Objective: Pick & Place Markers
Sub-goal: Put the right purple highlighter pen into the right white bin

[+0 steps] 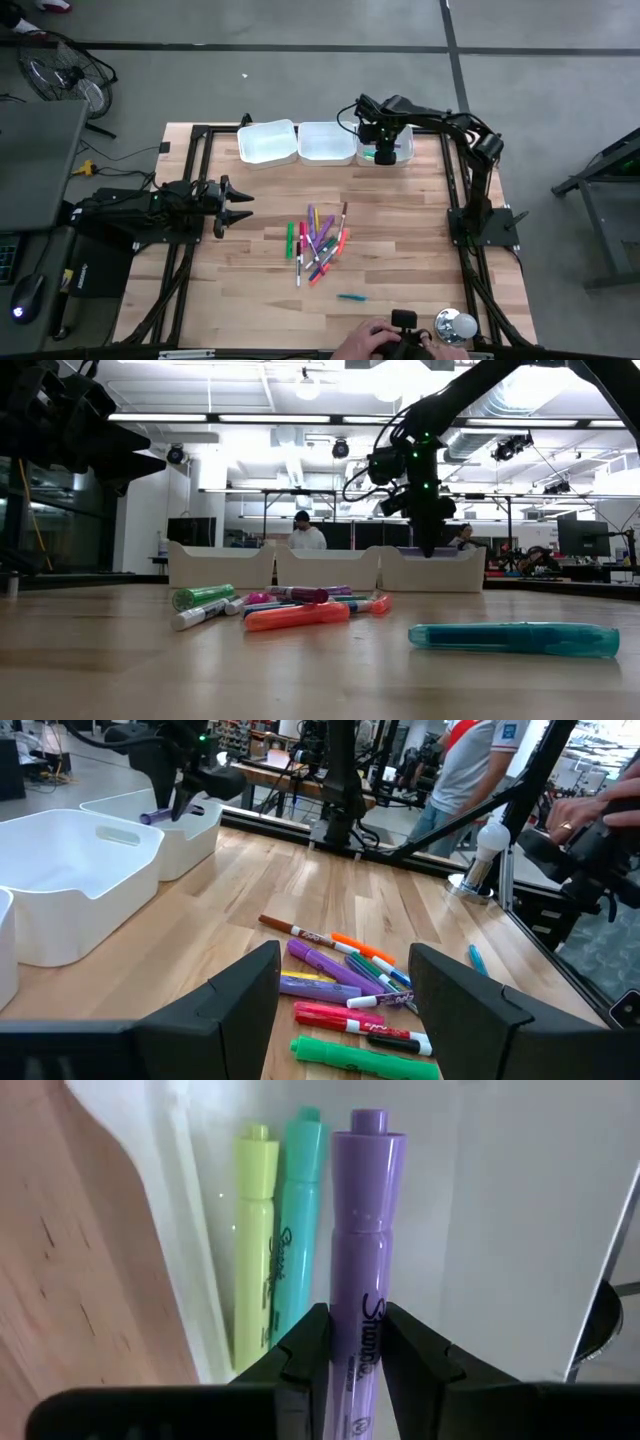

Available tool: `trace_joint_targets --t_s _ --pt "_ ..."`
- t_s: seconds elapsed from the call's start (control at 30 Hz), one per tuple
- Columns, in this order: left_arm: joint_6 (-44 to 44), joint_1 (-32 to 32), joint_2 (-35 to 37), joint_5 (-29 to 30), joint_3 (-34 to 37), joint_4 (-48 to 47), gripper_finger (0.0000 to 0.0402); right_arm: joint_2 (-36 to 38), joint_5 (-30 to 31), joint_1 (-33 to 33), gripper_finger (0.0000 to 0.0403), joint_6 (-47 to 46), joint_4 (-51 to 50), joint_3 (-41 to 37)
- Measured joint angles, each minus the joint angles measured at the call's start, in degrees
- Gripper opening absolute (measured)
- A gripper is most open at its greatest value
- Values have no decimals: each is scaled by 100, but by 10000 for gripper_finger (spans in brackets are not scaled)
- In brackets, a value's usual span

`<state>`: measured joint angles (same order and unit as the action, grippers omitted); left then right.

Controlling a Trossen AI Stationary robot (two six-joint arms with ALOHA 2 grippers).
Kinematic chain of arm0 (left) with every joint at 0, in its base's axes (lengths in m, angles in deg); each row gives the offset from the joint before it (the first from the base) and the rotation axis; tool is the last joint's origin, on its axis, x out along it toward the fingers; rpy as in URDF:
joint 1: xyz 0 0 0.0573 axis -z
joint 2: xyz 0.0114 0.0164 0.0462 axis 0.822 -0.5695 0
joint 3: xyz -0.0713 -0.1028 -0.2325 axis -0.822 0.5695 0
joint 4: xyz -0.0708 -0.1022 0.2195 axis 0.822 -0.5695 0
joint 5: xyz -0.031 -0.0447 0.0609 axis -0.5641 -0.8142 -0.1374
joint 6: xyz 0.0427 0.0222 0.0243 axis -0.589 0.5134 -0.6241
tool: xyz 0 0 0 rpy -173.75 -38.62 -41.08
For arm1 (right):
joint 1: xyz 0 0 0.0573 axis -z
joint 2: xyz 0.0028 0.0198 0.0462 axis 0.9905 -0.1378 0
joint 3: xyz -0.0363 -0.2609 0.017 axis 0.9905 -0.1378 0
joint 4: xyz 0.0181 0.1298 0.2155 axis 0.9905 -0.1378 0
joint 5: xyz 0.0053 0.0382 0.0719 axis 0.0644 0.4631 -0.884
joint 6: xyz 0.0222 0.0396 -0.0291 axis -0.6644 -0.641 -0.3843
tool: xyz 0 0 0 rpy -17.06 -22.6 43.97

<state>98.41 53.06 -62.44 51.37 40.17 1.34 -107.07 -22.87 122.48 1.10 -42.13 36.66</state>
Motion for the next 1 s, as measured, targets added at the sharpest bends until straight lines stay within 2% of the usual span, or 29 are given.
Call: trace_joint_targets --t_s 0.4,0.6,0.8,1.0 --pt "-1 -1 1 0 0 0 220 0 184 9 71 -320 -4 2" --pt "0 -1 0 0 -2 0 220 -2 201 4 72 -169 -76 2" --pt "1 0 0 0 -2 0 220 -2 432 -42 74 -294 -81 2" --pt "1 -1 1 0 -2 0 220 -2 436 -99 125 -324 -121 2"
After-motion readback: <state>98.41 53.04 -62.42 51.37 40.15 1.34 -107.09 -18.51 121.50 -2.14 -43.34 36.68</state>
